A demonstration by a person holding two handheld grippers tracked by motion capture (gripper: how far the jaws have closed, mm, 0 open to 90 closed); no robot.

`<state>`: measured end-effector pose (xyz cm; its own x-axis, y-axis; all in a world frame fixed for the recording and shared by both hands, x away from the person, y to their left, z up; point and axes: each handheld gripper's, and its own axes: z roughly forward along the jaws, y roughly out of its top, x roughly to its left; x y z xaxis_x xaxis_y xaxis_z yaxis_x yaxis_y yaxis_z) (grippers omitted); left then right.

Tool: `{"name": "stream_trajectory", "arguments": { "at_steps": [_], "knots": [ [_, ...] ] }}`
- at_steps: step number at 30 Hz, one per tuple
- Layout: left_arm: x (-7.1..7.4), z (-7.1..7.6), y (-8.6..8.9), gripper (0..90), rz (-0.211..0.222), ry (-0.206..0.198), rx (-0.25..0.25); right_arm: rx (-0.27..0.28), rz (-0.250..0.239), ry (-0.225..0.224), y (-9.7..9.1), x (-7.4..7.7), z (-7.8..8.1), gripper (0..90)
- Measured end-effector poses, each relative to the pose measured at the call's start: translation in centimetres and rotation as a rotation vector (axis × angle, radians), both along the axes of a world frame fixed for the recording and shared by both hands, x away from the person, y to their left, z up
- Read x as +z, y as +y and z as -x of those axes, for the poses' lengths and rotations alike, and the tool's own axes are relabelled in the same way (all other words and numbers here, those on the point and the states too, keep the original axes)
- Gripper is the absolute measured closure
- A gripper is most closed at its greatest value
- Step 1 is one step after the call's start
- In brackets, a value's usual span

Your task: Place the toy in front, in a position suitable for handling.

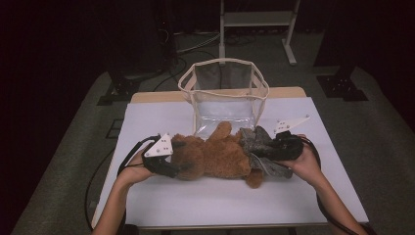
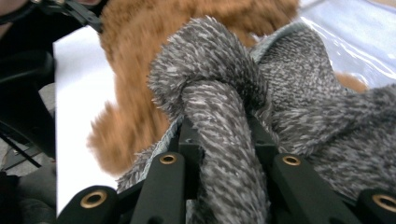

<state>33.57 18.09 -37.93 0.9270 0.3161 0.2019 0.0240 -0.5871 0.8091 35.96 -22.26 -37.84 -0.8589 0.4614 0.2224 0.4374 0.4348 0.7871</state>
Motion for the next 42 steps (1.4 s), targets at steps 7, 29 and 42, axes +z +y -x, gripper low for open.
{"name": "stream_trajectory", "arguments": {
  "at_steps": [7,29,42],
  "knots": [
    [-1.0,-0.2,-0.6,10.8,-0.034,-0.029,0.023,-0.007,0.001,0.022,0.3,-1.1,-0.5,73.1],
    [0.2,-1.6,-1.0,18.6,0.022,-0.026,0.024,0.022,-0.093,0.019,1.9,-0.2,-0.8,73.6],
    [0.7,0.4,-7.8,14.1,-0.011,-0.103,-0.15,-0.011,-0.088,0.011,0.7,-0.7,-0.4,73.1]
  ]
}}
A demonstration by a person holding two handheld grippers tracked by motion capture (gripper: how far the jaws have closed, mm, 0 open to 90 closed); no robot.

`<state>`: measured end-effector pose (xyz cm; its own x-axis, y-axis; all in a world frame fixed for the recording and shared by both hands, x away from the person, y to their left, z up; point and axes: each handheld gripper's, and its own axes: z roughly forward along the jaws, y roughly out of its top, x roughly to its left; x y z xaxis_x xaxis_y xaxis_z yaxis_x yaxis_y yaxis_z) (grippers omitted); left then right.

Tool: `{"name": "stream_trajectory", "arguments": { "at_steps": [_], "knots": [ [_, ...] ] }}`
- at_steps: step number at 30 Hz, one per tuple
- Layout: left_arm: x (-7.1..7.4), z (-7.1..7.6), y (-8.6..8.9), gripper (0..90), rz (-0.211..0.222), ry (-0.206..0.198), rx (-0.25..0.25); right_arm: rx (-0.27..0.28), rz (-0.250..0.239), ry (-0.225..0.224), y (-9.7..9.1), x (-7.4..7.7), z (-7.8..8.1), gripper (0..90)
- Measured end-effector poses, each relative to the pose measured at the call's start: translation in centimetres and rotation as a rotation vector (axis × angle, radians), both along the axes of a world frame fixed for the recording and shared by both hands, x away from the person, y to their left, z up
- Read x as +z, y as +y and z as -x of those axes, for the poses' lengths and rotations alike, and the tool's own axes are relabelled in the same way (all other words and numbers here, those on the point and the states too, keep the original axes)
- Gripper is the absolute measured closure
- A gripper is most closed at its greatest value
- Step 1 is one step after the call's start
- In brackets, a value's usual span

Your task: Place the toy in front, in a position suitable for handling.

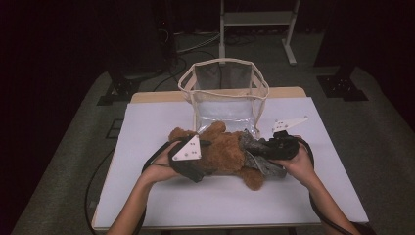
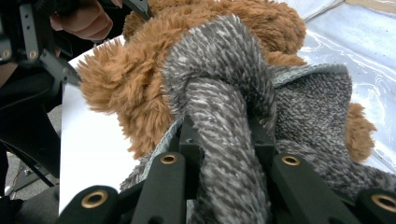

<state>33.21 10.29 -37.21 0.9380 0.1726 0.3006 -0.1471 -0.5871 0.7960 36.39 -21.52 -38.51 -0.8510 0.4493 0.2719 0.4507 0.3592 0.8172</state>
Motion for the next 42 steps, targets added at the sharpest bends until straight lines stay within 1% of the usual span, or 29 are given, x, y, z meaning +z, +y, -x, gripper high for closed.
{"name": "stream_trajectory", "arguments": {
  "at_steps": [2,5,7,9,11,12,15,16,17,19,20,21,23,26,27,28,31,33,34,36,37,38,39,40,41,42],
  "knots": [
    [-0.2,-0.5,-0.8,12.1,-0.017,-0.002,0.013,-0.004,-0.002,0.001,-0.3,0.0,0.0,73.1],
    [-0.6,-1.3,-1.6,8.0,-0.03,-0.014,0.034,-0.01,-0.007,0.005,-0.7,0.0,-0.1,73.1],
    [-0.8,-1.9,-2.2,4.3,-0.026,-0.004,0.052,-0.012,-0.007,0.008,-0.9,-0.1,-0.2,73.1],
    [-1.0,-2.3,-2.9,2.9,-0.036,-0.002,0.066,-0.013,-0.01,0.017,-1.0,-0.3,-0.4,73.1],
    [-1.1,-2.5,-3.6,1.8,-0.065,-0.013,0.071,-0.011,-0.002,0.028,-0.8,-0.7,-0.7,73.1],
    [-1.1,-2.5,-4.0,1.3,-0.087,-0.026,0.071,-0.008,0.004,0.033,-0.7,-0.9,-0.8,73.1],
    [-1.2,-2.5,-4.9,1.2,-0.132,-0.037,0.074,0.0,-0.003,0.056,-0.2,-1.5,-1.2,73.1],
    [-1.2,-2.4,-5.1,1.6,-0.144,-0.041,0.073,0.003,-0.004,0.054,-0.2,-1.6,-1.3,73.2],
    [-1.1,-2.3,-5.2,6.7,-0.163,-0.055,0.065,0.005,-0.008,0.058,-0.1,-1.6,-1.3,73.4],
    [-0.8,-2.1,-5.2,21.9,-0.17,-0.085,0.068,0.008,-0.006,0.06,0.1,-1.6,-1.3,73.8],
    [-0.7,-2.0,-5.2,26.3,-0.167,-0.083,0.068,0.007,-0.006,0.06,0.0,-1.5,-1.2,73.9],
    [-0.5,-2.0,-5.1,31.4,-0.155,-0.076,0.07,0.009,-0.015,0.063,-0.1,-1.4,-1.2,74.1],
    [-0.1,-1.9,-4.9,35.7,-0.139,-0.054,0.062,0.016,-0.025,0.056,-0.2,-1.0,-1.1,74.3],
    [0.7,-1.7,-4.9,37.3,-0.118,-0.026,0.044,0.032,-0.041,0.04,-0.3,0.0,-0.6,74.6],
    [1.0,-1.6,-4.8,37.6,-0.106,-0.009,0.035,0.039,-0.047,0.033,-0.2,0.5,-0.3,74.7],
    [1.5,-1.3,-4.7,38.1,-0.082,0.01,0.02,0.049,-0.053,0.022,-0.3,1.0,0.0,74.7],
    [2.7,-0.7,-4.6,38.8,-0.062,0.05,-0.028,0.078,-0.07,-0.008,-0.7,2.6,1.1,74.7],
    [3.1,-0.3,-4.9,39.0,-0.055,0.076,-0.06,0.092,-0.071,-0.03,-0.9,3.5,2.0,74.7],
    [3.1,-0.1,-5.1,39.0,-0.057,0.082,-0.074,0.096,-0.066,-0.036,-1.0,3.8,2.5,74.6],
    [2.7,-0.2,-5.6,38.1,-0.074,0.082,-0.082,0.092,-0.046,-0.046,-1.4,3.7,3.0,74.6],
    [2.4,-0.3,-5.8,36.8,-0.07,0.086,-0.081,0.078,-0.034,-0.037,-1.7,3.3,3.1,74.5],
    [2.1,-0.6,-6.2,35.0,-0.068,0.089,-0.076,0.068,-0.035,-0.03,-1.9,2.9,3.0,74.5],
    [1.8,-0.7,-6.3,30.0,-0.067,0.099,-0.07,0.051,-0.048,-0.008,-2.4,2.2,2.8,74.4],
    [1.7,-1.1,-6.5,27.8,-0.065,0.121,-0.056,0.043,-0.054,0.002,-2.7,1.8,2.6,74.4],
    [1.6,-1.2,-6.6,25.1,-0.061,0.129,-0.047,0.027,-0.07,0.02,-3.1,1.1,2.3,74.4],
    [1.7,-1.3,-6.7,22.5,-0.058,0.135,-0.039,0.02,-0.086,0.029,-3.4,0.8,2.2,74.4]
  ]
}}
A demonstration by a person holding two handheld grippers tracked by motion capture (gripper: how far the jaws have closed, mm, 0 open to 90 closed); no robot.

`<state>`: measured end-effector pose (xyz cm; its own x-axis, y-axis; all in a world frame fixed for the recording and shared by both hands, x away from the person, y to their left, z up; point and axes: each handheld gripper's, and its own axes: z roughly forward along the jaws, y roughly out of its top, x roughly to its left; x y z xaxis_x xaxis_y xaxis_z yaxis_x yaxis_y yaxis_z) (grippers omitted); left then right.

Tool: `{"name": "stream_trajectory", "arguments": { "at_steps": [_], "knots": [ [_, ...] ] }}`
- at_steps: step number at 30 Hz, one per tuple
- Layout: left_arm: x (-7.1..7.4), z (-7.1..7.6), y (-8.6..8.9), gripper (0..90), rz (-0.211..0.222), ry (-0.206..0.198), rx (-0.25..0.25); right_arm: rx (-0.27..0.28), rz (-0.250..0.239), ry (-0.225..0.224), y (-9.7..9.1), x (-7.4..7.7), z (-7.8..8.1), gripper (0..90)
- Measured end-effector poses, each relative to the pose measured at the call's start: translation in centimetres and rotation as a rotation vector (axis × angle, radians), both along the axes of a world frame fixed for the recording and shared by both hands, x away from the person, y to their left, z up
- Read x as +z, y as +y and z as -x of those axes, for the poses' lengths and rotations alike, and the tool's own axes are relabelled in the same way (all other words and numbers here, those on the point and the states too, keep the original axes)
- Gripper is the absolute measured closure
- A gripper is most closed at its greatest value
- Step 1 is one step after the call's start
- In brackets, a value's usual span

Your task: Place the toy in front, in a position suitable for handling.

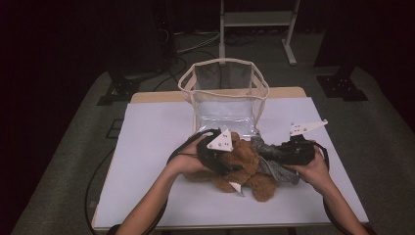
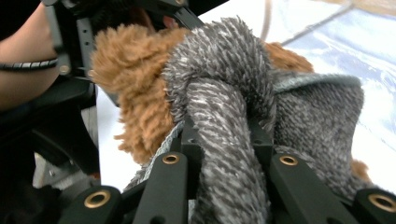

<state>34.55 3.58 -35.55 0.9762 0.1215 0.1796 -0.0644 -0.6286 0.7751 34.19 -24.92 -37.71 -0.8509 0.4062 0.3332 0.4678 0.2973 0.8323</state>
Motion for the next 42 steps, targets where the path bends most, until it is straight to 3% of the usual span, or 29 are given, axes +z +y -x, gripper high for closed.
{"name": "stream_trajectory", "arguments": {
  "at_steps": [3,5,8,13,16,19,21,24,26,30,32,34,37,40,42],
  "knots": [
    [0.1,0.1,-0.1,12.2,-0.024,-0.013,0.009,-0.028,-0.033,0.017,-0.9,-0.9,-0.4,74.3],
    [0.1,0.3,-0.1,9.1,-0.071,-0.041,0.009,-0.037,-0.036,0.027,-1.2,-1.3,-0.6,74.2],
    [-0.2,0.4,-0.3,2.9,-0.094,-0.059,0.021,-0.043,-0.032,0.033,-1.4,-1.6,-0.6,74.1],
    [-1.2,0.7,-1.8,0.0,-0.116,-0.083,-0.002,-0.028,-0.006,0.023,-0.8,-1.5,-0.4,74.2],
    [-1.4,0.7,-2.4,0.0,-0.132,-0.106,-0.03,-0.011,-0.012,0.04,-0.3,-1.7,-0.4,74.4],
    [-1.0,0.8,-2.0,19.9,-0.093,-0.134,-0.047,-0.009,-0.001,0.037,-0.1,-1.3,-0.4,74.9],
    [-0.5,0.7,-1.9,27.3,-0.041,-0.106,-0.04,-0.009,-0.013,0.036,-0.5,-0.8,-0.5,75.1],
    [0.4,0.9,-2.2,29.3,0.041,-0.063,-0.051,0.001,-0.028,0.025,-1.2,0.7,-0.3,75.2],
    [1.0,1.1,-2.4,29.4,0.115,-0.05,-0.06,0.003,-0.031,-0.01,-1.7,2.4,0.3,75.3],
    [2.4,1.4,-2.7,29.4,0.287,0.018,-0.083,0.009,-0.043,-0.068,-2.8,6.3,1.5,75.5],
    [2.4,1.4,-3.0,29.3,0.344,0.037,-0.086,0.012,-0.029,-0.091,-3.1,7.9,1.9,75.5],
    [1.9,1.2,-3.0,29.1,0.345,0.045,-0.08,0.009,-0.01,-0.103,-3.0,8.5,1.9,75.5],
    [0.7,0.9,-2.3,27.8,0.314,0.054,-0.061,0.007,0.039,-0.083,-1.9,7.5,1.5,75.7],
    [0.5,0.9,-1.2,25.5,0.306,0.053,-0.044,0.025,0.013,-0.057,-1.0,6.5,0.9,75.7],
    [0.9,1.1,-0.6,20.8,0.276,0.041,-0.025,0.038,0.009,-0.062,-0.2,6.5,0.6,75.7]
  ]
}}
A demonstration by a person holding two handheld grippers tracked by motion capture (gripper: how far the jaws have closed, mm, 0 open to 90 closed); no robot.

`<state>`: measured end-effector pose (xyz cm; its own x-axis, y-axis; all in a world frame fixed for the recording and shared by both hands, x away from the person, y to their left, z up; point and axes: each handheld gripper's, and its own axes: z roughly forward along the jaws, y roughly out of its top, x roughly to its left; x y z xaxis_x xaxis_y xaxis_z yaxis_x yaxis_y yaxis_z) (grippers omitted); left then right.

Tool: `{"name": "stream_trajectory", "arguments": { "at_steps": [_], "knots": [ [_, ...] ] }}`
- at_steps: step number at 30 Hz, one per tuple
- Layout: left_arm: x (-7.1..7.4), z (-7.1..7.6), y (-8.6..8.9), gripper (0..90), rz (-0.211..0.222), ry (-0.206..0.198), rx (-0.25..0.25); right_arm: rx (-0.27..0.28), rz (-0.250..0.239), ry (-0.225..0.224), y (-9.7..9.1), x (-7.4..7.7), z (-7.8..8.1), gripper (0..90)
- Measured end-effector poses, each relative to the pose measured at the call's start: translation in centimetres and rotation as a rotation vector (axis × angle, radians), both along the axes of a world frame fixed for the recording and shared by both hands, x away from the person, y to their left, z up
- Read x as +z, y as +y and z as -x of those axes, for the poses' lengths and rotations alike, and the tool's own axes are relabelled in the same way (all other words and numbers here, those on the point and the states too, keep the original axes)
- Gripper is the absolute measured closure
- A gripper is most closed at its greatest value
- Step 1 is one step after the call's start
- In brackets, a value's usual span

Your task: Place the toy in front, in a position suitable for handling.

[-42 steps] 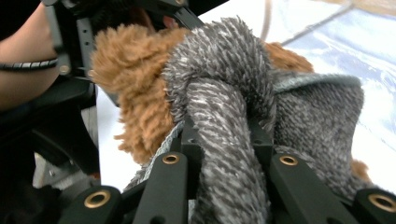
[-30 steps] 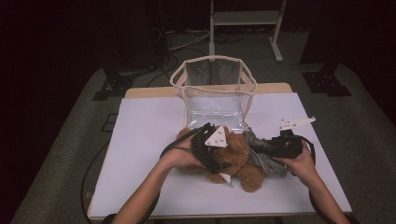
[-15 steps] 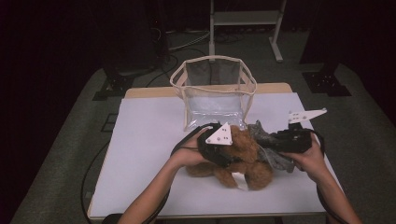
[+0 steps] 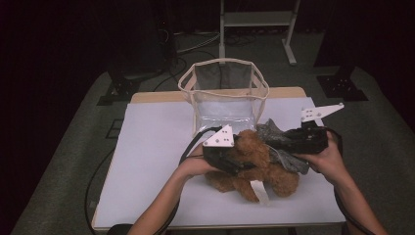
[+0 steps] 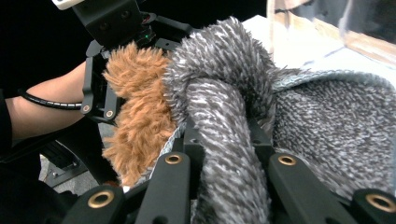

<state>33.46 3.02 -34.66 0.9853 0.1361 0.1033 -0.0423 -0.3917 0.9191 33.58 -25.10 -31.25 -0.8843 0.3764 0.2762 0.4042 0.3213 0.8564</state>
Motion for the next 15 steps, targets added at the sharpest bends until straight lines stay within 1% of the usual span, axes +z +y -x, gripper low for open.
{"name": "stream_trajectory", "arguments": {
  "at_steps": [2,3,5,7,9,11,15],
  "knots": [
    [0.5,0.3,0.6,15.7,-0.032,-0.023,0.009,0.016,0.005,-0.012,1.0,0.4,-0.2,75.7],
    [0.7,0.4,0.8,12.3,-0.042,-0.025,0.012,0.024,0.005,-0.016,1.5,0.6,-0.2,75.7],
    [1.1,0.8,1.5,6.5,-0.064,-0.042,0.025,0.043,0.007,-0.022,2.3,1.0,-0.3,75.5],
    [1.1,0.9,2.0,2.8,-0.063,-0.045,0.038,0.059,0.01,-0.031,3.3,1.4,-0.4,75.4],
    [1.2,1.1,2.6,2.2,-0.072,-0.059,0.051,0.068,0.016,-0.039,4.1,1.6,-0.5,75.4],
    [1.5,1.3,2.9,1.5,-0.076,-0.075,0.067,0.079,0.021,-0.034,4.9,1.9,-0.7,75.4],
    [2.2,1.6,3.0,1.5,-0.106,-0.127,0.081,0.082,0.03,-0.041,6.2,2.4,-1.0,75.5]
  ]
}}
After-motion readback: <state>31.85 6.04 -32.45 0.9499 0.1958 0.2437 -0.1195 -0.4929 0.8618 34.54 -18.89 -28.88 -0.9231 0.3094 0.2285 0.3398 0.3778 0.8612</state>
